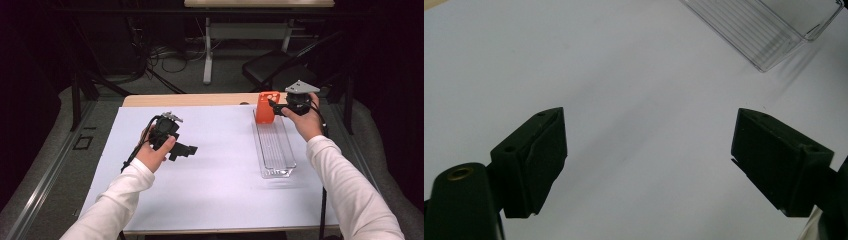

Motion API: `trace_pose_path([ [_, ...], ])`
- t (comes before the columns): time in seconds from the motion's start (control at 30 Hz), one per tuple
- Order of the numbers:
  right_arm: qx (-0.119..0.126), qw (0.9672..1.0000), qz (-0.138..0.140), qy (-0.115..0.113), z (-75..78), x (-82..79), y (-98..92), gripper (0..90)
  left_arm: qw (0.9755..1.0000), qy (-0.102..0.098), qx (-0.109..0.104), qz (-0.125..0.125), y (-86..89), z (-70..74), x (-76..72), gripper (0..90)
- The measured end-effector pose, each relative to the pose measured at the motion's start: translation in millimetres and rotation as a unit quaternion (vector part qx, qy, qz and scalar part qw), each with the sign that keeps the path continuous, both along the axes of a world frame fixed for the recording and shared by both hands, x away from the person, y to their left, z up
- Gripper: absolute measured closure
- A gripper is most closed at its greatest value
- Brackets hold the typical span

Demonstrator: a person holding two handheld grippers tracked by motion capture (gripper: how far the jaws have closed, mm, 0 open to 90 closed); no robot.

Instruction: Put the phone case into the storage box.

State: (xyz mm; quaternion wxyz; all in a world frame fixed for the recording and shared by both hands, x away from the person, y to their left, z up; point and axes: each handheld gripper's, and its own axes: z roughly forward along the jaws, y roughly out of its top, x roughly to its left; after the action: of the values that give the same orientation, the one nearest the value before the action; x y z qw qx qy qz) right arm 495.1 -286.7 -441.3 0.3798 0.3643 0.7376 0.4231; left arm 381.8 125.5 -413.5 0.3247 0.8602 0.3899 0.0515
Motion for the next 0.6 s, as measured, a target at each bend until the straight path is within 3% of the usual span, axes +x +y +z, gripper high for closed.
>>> trace_pose_path([
  [0.23, 0.013, 0.9995, -0.021, 0.022, 4.5, -2.8, 2.0, 15.1, 0.9999, -0.002, -0.011, 0.005, -1.5, 4.3, -1.9, 15.0],
  [0.47, 0.044, 0.9968, -0.039, 0.055, 8.8, -4.2, 2.3, 12.7, 0.9998, -0.01, -0.016, 0.01, -0.8, 7.6, -2.4, 15.0],
  [0.6, 0.046, 0.9954, -0.033, 0.077, 9.9, -6.7, 5.0, 4.7, 0.9997, -0.013, -0.02, 0.009, -0.5, 8.8, -2.4, 15.0],
])
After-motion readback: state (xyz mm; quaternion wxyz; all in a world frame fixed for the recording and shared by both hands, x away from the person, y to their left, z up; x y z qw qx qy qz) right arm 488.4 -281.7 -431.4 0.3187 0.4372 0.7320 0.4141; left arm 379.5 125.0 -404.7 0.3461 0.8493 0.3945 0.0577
